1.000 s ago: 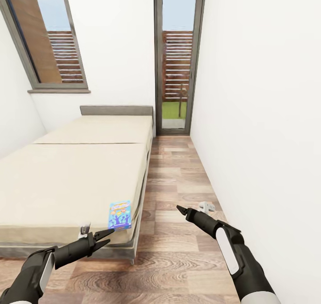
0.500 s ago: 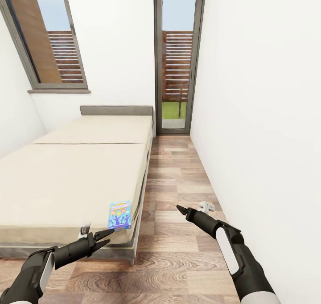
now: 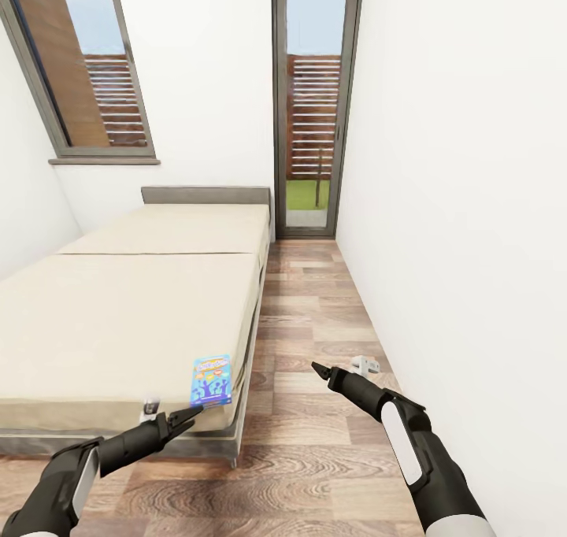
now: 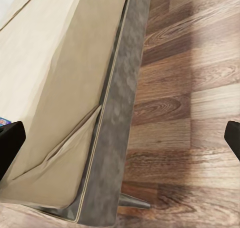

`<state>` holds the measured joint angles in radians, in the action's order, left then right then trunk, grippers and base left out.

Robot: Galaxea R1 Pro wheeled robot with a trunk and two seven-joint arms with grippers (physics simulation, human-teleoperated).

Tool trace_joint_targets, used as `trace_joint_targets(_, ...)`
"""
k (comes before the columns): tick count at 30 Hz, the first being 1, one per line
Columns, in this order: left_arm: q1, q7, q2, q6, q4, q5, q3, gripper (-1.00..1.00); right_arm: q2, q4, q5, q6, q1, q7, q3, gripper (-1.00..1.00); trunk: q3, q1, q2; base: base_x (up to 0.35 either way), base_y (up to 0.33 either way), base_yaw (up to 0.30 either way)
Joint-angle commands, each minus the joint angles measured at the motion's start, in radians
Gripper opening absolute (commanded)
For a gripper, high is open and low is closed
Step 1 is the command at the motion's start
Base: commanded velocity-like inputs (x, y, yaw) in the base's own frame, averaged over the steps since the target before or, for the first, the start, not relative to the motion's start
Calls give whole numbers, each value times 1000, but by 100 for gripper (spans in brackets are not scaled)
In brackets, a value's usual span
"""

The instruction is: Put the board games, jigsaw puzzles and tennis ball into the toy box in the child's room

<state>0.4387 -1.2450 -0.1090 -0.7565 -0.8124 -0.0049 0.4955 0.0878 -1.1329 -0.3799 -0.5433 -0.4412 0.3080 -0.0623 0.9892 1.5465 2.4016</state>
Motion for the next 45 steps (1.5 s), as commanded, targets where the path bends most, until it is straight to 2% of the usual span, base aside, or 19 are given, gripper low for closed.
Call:
trace_joint_targets(1, 1, -2, 0, -6, 6, -1, 2, 100, 1, -1, -4, -7, -1, 3, -4, 100, 1, 0, 0, 0, 0, 0)
trace_joint_targets(12, 4, 30, 5, 43, 39, 0, 2, 100, 1, -1, -4, -7, -1, 3, -5, 100, 1, 0, 0, 0, 0, 0)
trace_joint_targets(45, 5, 42, 2, 46, 42, 2, 2, 100, 0, -1, -4, -7, -1, 3, -9, 100, 1, 0, 0, 0, -26, 0)
